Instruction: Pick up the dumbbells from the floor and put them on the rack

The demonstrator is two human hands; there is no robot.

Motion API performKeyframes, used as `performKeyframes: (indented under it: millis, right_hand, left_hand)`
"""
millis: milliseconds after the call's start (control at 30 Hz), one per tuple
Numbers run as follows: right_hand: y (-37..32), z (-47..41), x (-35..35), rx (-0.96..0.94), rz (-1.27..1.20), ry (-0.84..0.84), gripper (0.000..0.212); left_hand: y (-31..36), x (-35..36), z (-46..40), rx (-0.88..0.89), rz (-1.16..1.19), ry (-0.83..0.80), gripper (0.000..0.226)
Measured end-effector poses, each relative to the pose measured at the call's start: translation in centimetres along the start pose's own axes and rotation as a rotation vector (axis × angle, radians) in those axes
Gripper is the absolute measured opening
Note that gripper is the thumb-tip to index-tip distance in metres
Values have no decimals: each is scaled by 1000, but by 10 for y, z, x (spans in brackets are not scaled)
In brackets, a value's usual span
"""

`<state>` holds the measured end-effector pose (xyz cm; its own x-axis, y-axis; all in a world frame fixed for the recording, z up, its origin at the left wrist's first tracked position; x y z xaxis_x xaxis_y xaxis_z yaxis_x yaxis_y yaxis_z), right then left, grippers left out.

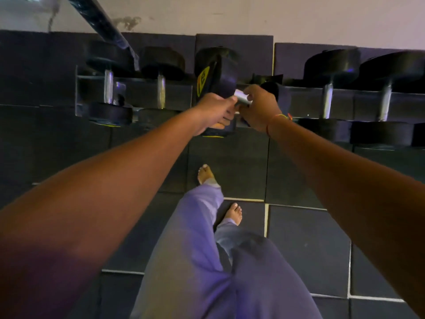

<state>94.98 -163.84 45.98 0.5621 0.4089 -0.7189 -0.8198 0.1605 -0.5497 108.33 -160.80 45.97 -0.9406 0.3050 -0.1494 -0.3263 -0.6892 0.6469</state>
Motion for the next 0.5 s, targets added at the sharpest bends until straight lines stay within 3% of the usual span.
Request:
performKeyframes:
  millis: [100, 233, 333, 500]
  right_hand:
    - [17, -15, -2, -18, 73, -29, 38]
    - [34, -33, 5, -2, 155, -113, 46]
    - [39, -50, 17, -40, 221, -206, 52]
    - [51, -85, 15, -92, 293, -204, 37]
  left_hand:
    - [-12, 29, -20, -98, 101, -33, 32]
    - [-25, 51, -43, -234, 265, 32, 58]
    - [-22, 55, -64, -267, 322, 108, 65]
    - [-9, 71, -85, -286, 436, 231, 66]
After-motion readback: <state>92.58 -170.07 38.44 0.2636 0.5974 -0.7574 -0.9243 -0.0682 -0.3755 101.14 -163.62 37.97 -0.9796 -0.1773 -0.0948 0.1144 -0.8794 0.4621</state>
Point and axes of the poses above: each hand's wrist, its own z-axis away from the middle knuckle, its own x-axis out of the palm, y = z × x, the point moved 5 cm from there along -z, towards the middle knuckle, and after that the axes turned 1 degree about -y, right-handed, at the moved point
